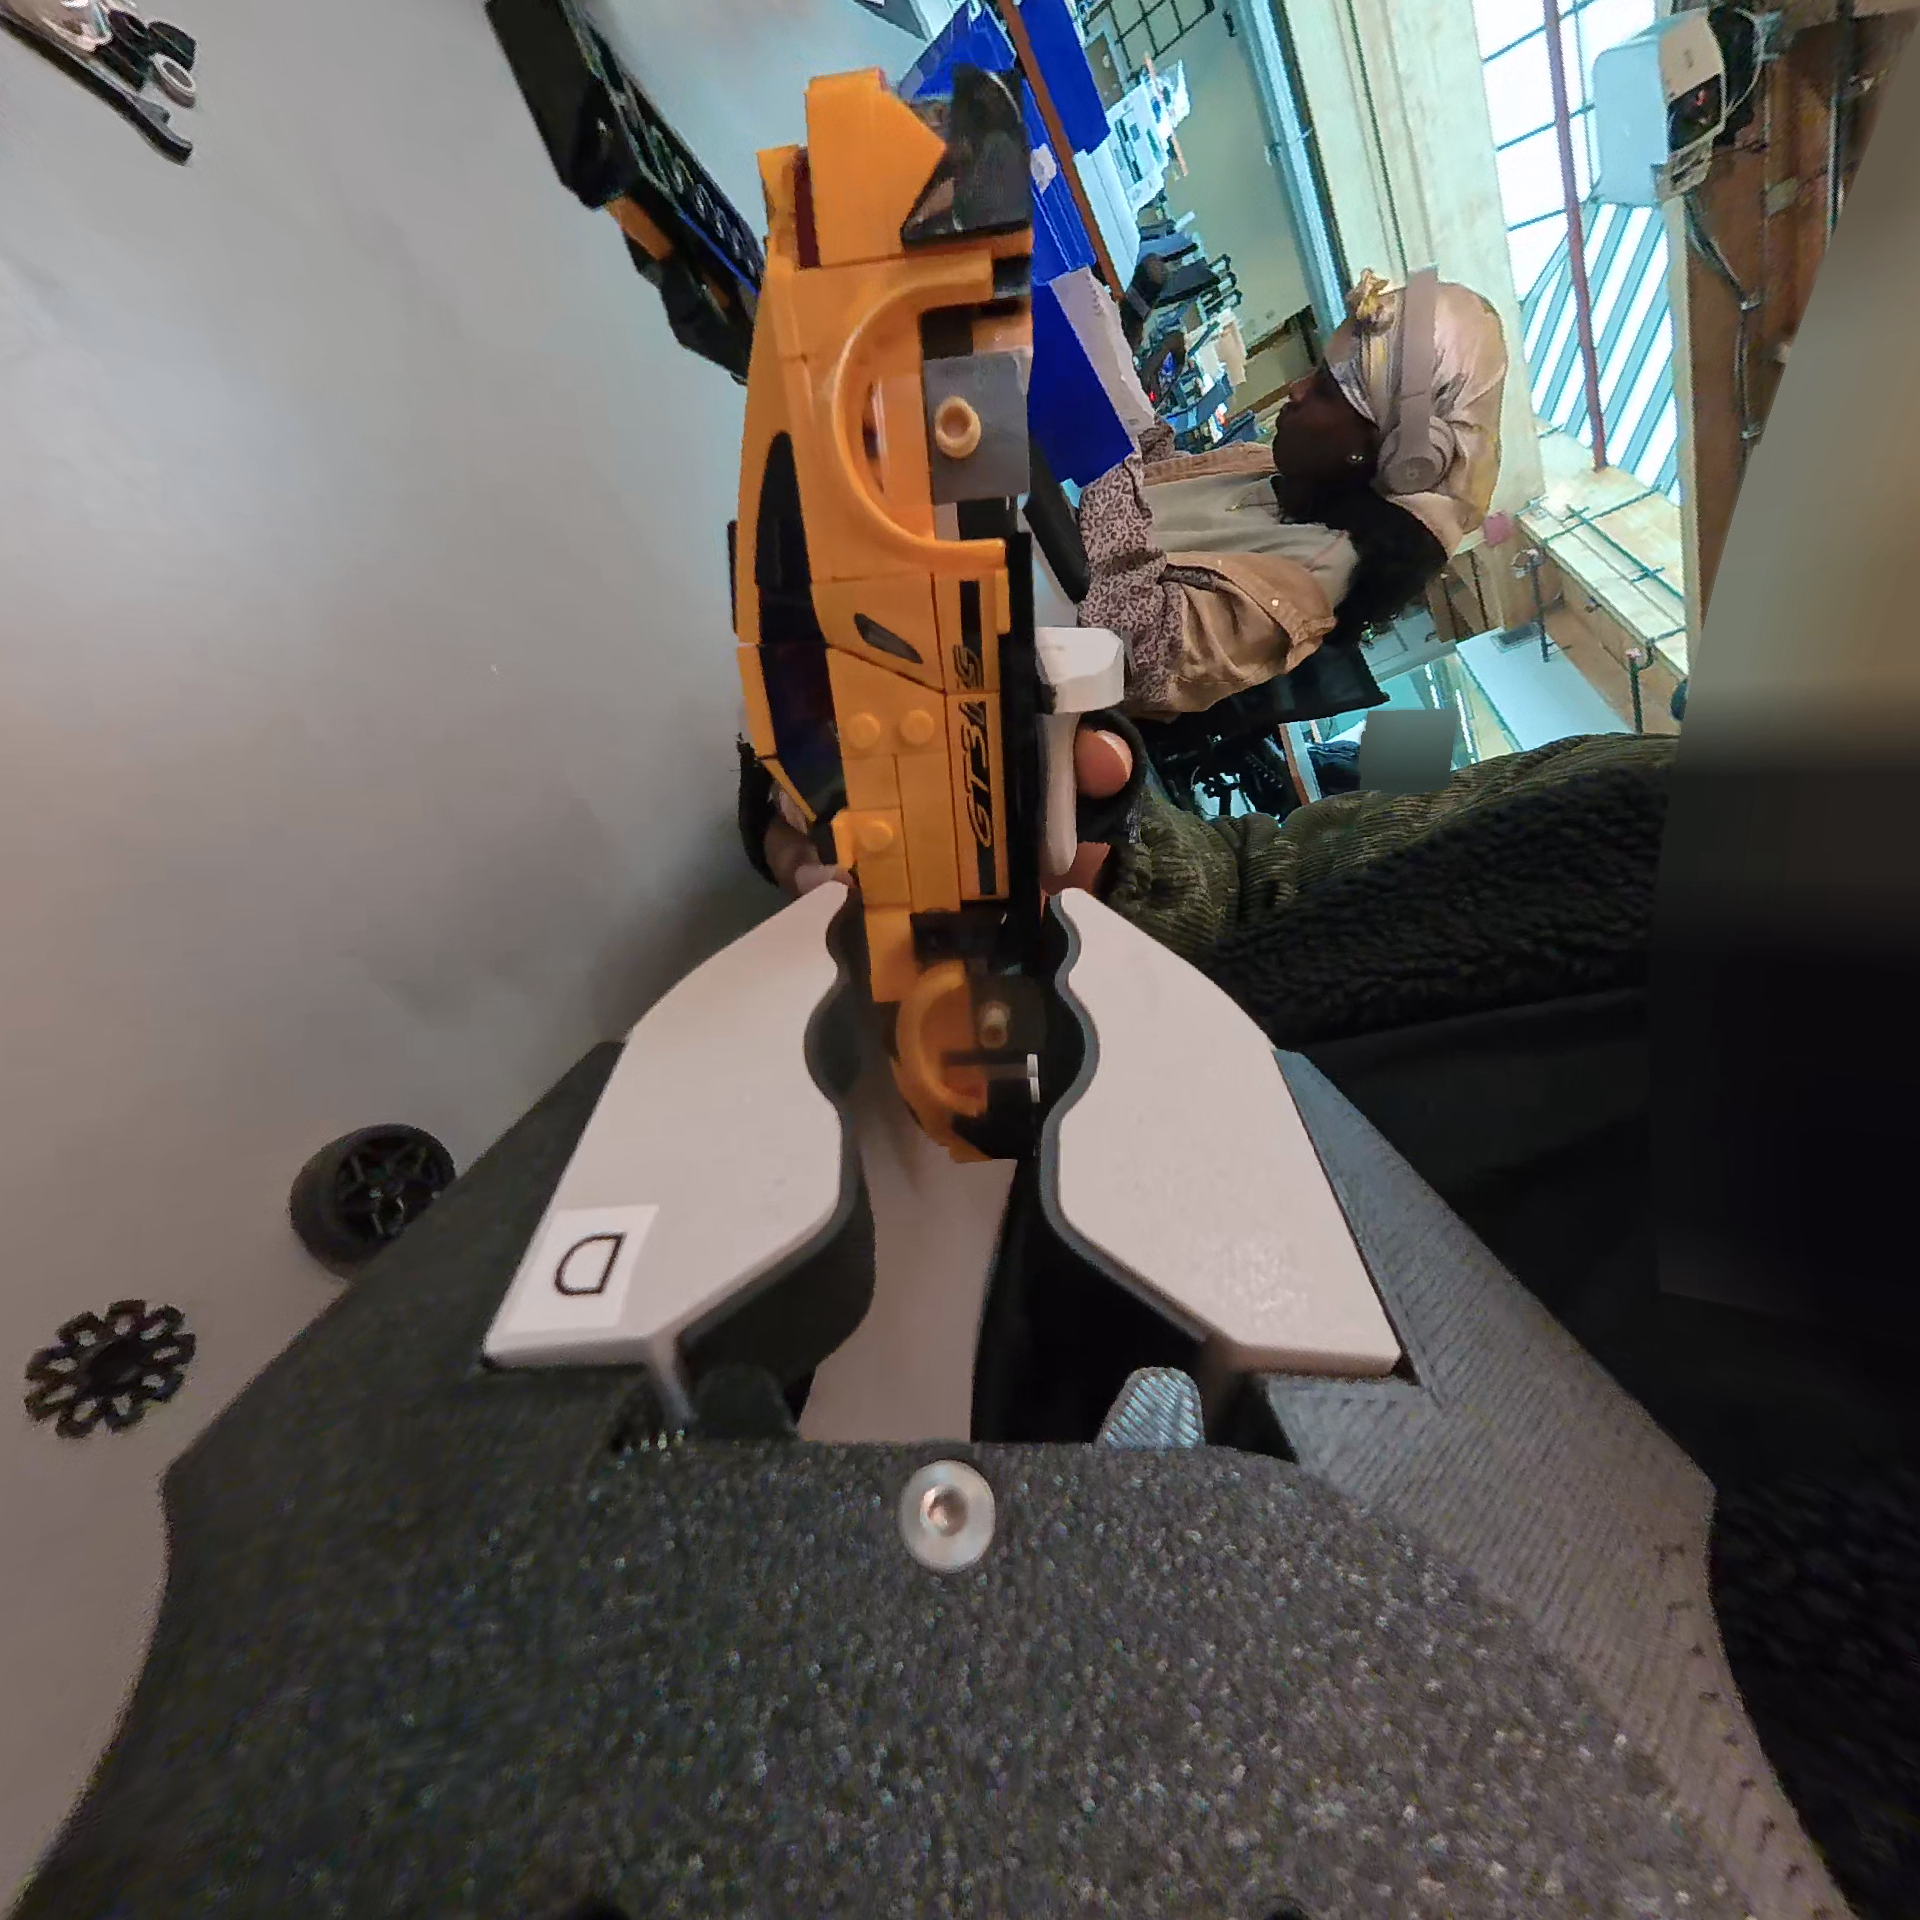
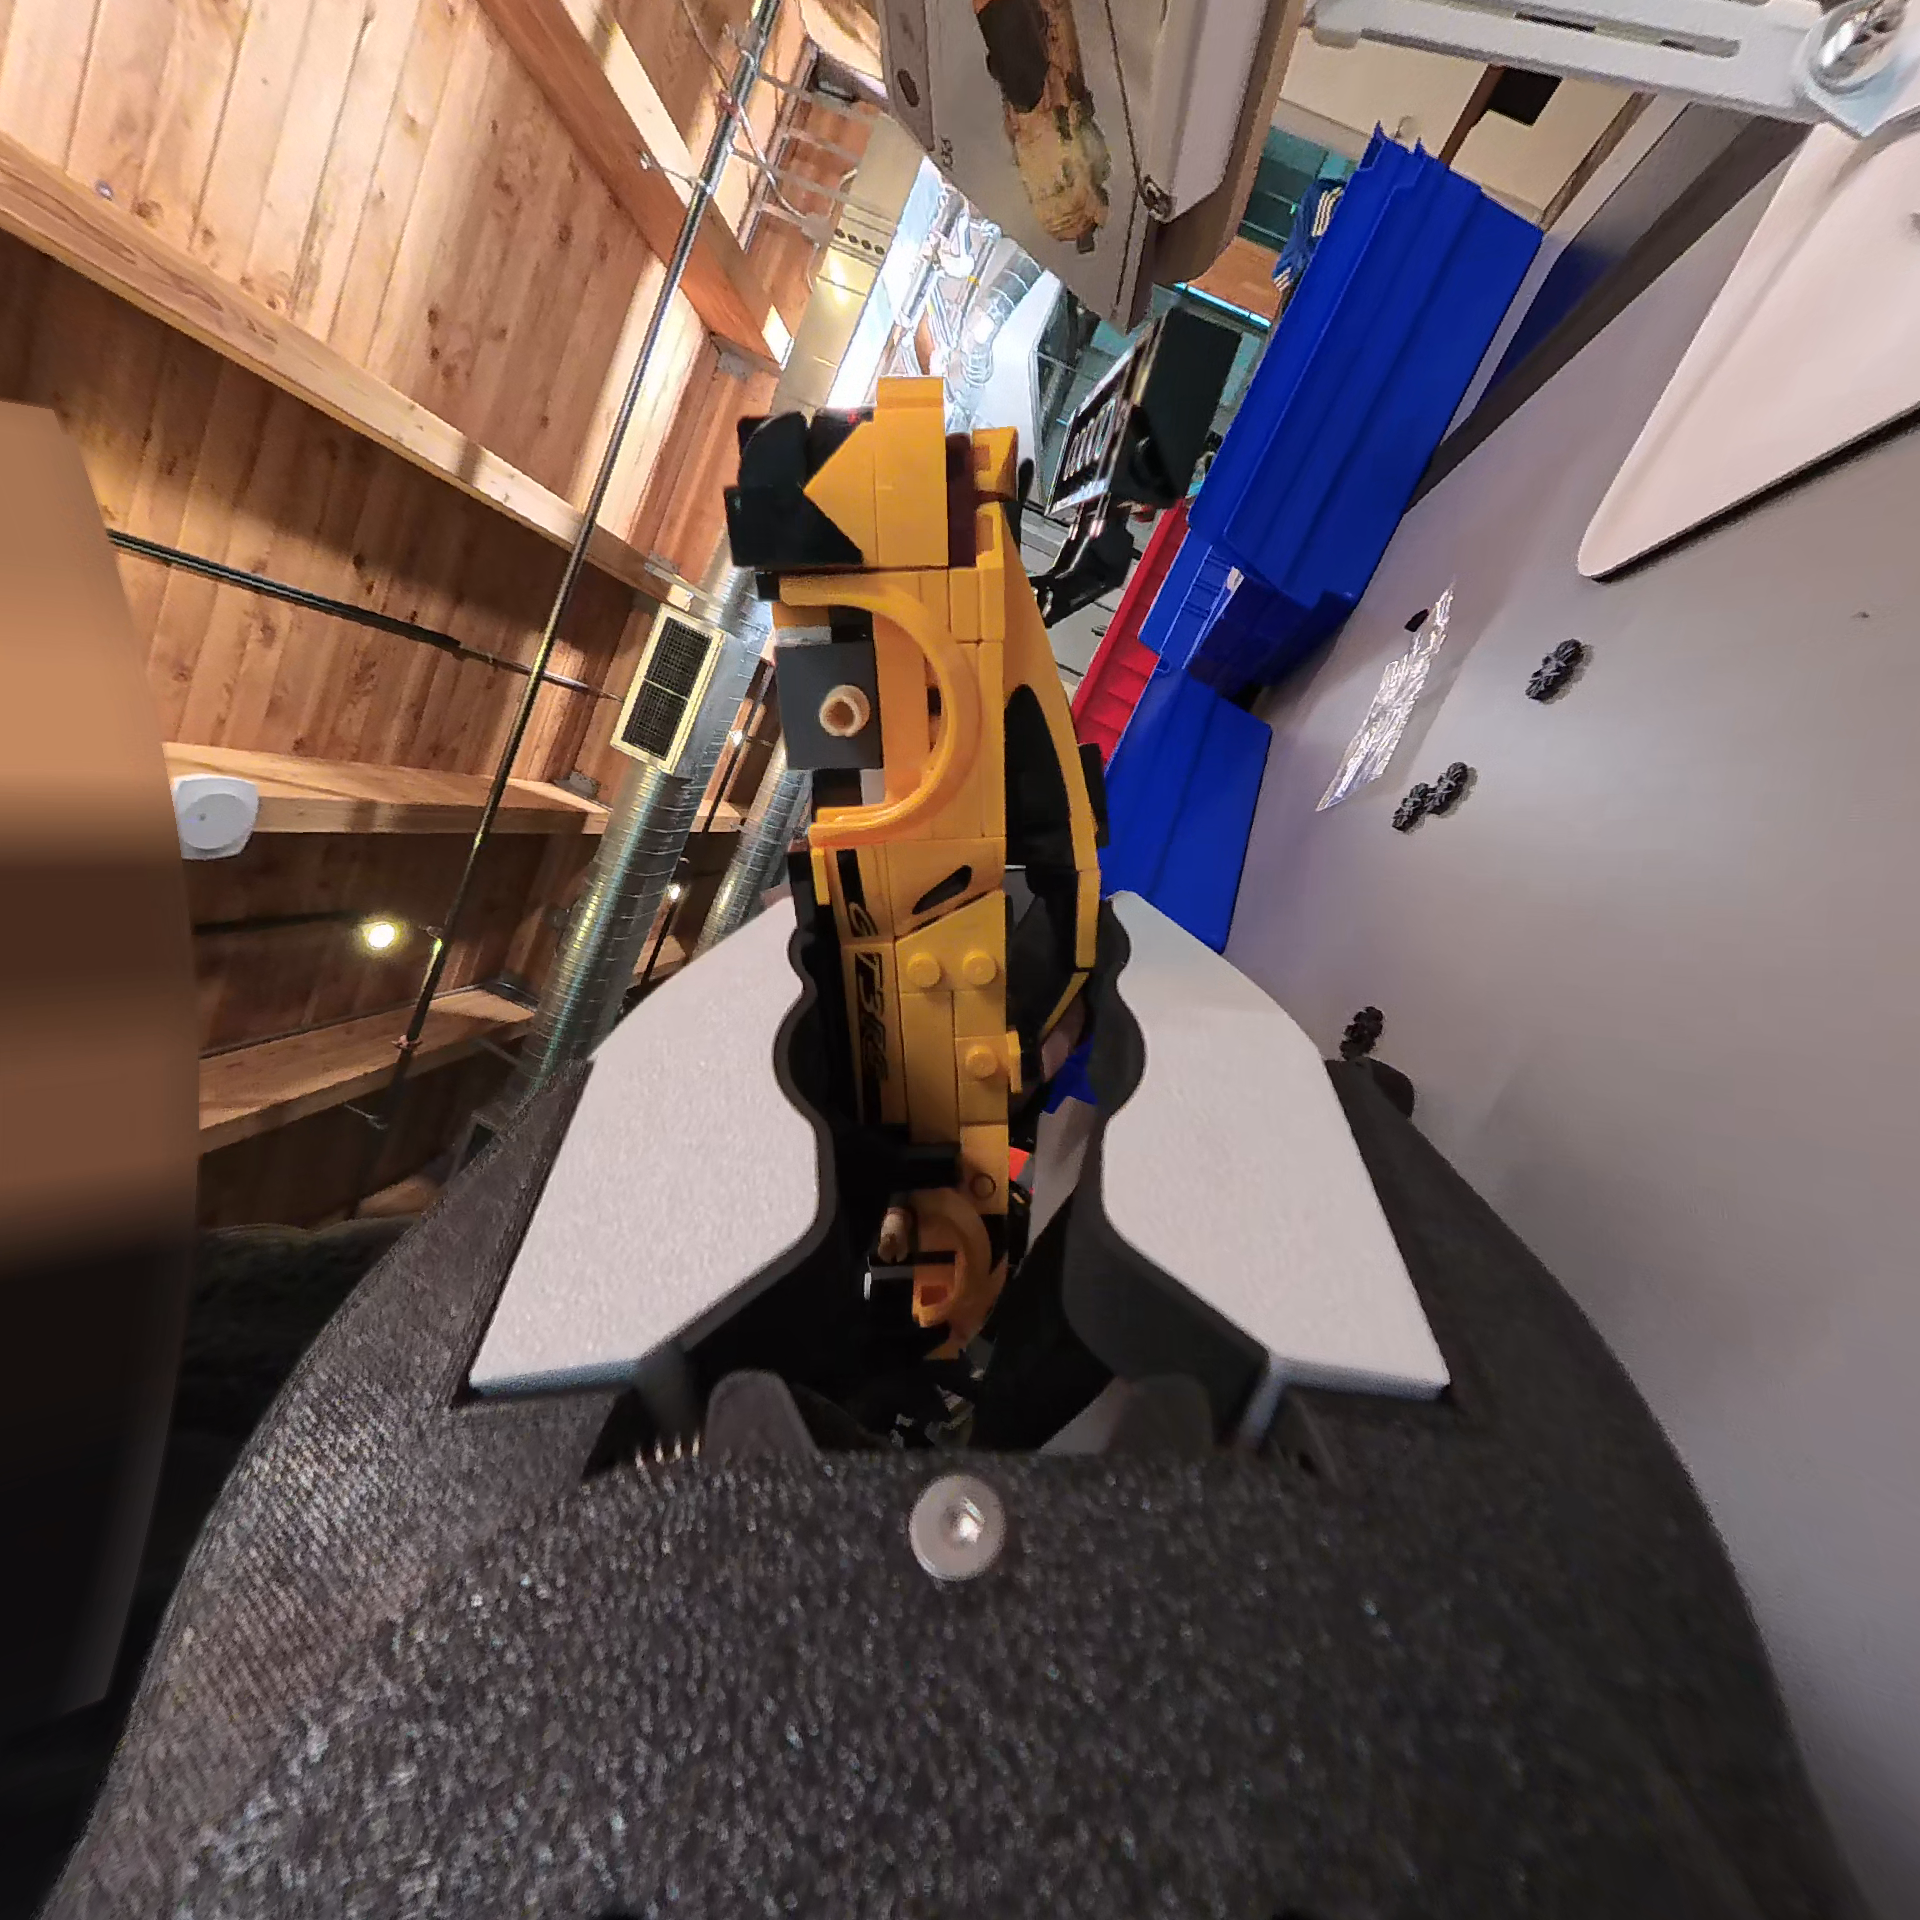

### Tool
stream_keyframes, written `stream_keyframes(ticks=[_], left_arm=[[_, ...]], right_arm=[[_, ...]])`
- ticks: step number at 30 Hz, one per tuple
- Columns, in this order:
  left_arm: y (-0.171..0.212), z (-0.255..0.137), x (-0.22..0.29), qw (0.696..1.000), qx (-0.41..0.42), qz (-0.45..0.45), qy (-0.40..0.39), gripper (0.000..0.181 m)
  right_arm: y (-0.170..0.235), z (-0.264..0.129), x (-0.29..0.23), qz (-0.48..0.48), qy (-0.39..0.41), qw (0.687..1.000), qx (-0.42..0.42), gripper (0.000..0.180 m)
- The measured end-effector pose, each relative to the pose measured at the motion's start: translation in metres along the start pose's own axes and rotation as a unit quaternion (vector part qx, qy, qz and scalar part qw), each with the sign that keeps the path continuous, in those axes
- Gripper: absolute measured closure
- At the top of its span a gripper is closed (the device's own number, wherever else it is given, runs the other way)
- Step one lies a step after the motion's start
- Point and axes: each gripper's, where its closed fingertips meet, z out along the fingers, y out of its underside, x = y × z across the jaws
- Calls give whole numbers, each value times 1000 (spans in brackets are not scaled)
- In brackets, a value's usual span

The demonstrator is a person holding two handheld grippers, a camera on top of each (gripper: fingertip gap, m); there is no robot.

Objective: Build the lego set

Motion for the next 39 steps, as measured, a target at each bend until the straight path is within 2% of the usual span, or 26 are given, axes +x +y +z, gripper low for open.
stream_keyframes(ticks=[7, 10, 12, 15, 24, 33, 39], left_arm=[[2, -2, 5, 1000, 3, 20, 8, 149], [-6, -6, 8, 999, 30, 4, 34, 118], [-16, -8, 5, 997, 58, -10, 41, 120], [-15, -2, -2, 998, 49, -15, 40, 133], [-18, 2, -11, 993, 89, -47, 56, 134], [-16, -1, -23, 986, 131, -78, 70, 134], [-18, -5, -26, 979, 165, -86, 79, 135]], right_arm=[[2, 2, -4, -14, -6, 1000, -10, 131], [4, 2, -2, -19, 1, 1000, -15, 131], [6, 4, -3, -19, -2, 1000, -21, 131], [10, 5, -4, -26, 1, 999, -33, 131], [3, 4, 1, -15, 13, 999, -33, 122], [-7, -4, 13, -54, 61, 996, -26, 119], [2, -3, 18, -73, 77, 993, -53, 127]])
